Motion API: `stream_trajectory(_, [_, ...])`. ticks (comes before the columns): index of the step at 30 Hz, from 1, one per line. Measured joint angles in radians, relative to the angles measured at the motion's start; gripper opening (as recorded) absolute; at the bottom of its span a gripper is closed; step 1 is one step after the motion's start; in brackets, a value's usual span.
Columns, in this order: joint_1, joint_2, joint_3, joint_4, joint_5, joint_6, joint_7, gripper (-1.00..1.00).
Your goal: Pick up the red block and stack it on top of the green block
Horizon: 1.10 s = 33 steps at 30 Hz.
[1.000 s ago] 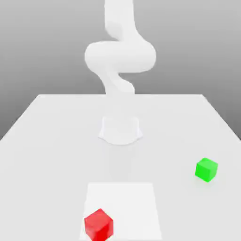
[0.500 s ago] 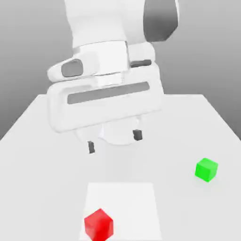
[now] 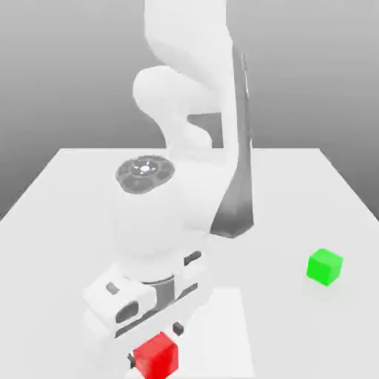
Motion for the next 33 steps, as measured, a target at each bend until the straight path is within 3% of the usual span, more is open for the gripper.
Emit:
stream_trajectory(6, [0.002, -0.005, -0.002, -0.001, -0.004, -0.006, 0.002, -1.0])
stream_trajectory(11, [0.048, -0.164, -0.049, -0.035, -0.096, -0.128, 0.069, -1.0])
stream_trajectory(17, [0.219, -0.304, 0.111, -0.168, -0.136, -0.146, 0.076, -1.0])
stream_trajectory(22, [0.548, -0.472, 0.273, -0.319, -0.173, -0.15, 0.078, -1.0])
stream_trajectory(24, [0.589, -0.507, 0.314, -0.363, -0.192, -0.133, 0.085, -1.0])
stream_trajectory(29, [0.6, -0.362, 0.316, -0.372, -0.253, 0.022, 0.126, -1.0])
stream_trajectory(30, [0.603, -0.327, 0.309, -0.371, -0.27, 0.056, 0.138, 1.0])
stream_trajectory(33, [0.603, -0.327, 0.309, -0.371, -0.27, 0.056, 0.138, 1.0])
